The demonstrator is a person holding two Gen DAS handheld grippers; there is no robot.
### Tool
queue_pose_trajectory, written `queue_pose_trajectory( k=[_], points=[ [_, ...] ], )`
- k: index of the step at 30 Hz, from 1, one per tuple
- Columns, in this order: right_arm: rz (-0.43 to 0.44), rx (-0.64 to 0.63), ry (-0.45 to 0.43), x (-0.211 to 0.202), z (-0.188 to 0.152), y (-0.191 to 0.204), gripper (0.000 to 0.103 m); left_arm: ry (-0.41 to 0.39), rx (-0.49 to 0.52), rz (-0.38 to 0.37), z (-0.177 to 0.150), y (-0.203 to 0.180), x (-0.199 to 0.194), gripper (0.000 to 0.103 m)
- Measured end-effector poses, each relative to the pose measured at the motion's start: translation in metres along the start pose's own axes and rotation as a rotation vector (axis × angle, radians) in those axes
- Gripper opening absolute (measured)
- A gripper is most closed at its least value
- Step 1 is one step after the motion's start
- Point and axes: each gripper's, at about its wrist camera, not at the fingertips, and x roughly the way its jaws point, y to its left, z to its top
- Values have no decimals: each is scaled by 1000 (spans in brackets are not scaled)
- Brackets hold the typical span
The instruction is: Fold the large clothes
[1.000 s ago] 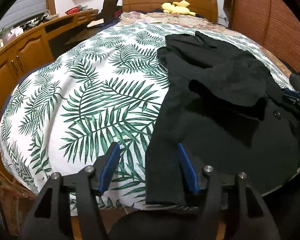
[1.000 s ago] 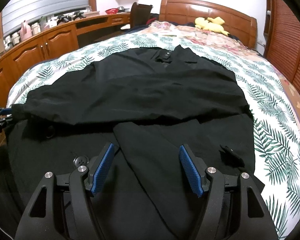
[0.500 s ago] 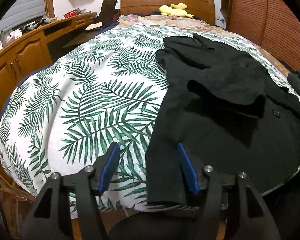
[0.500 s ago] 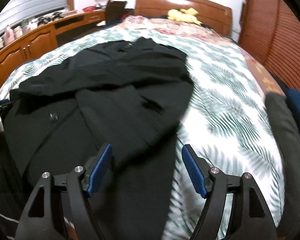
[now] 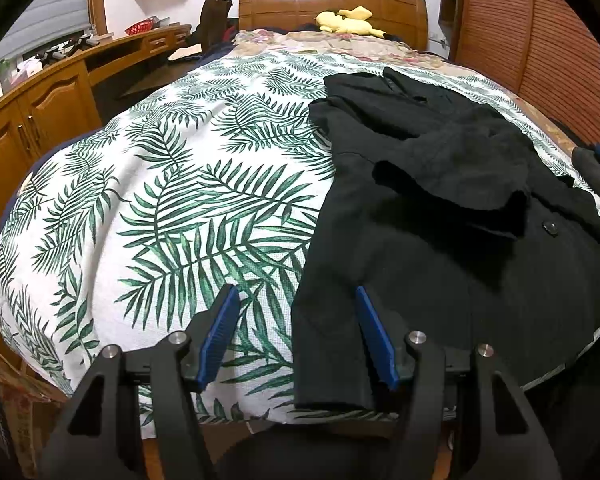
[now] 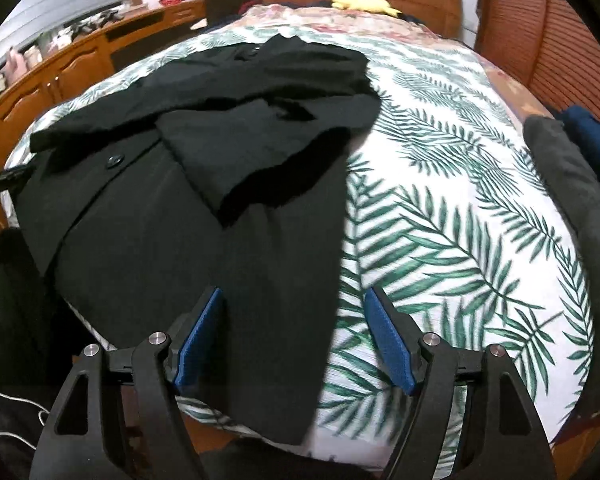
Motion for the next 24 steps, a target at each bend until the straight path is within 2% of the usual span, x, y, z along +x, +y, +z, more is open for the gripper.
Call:
queue_pose_trajectory(
  k=[1,2,3,6,11,16,19,24],
  points=[
    [22,-6,-1,-1,1,3,59,-1,1,-1,0,0,0,61],
    [43,-14,-7,-3,2,7,46,-2,5,-2,-1,-1,-1,61],
    [64,-23,-16,-6,3,11,40,0,17,-7,-2,-2,-2,60],
    [73,-28,-31,-11,6,18,35,10,44,-58,-5,-6,-8,56],
    [60,-6,-21,-8,4,20,35,20,66,-109,-12,-7,-15,46],
    [51,11,-5,-5,3,18,35,20,36,-155,-16,-2,-17,38],
    [40,5,-3,-4,3,19,35,29,18,-198,-16,0,-19,15],
    [32,-2,-14,-2,4,21,35,6,44,-189,-13,-11,-31,3]
  ],
)
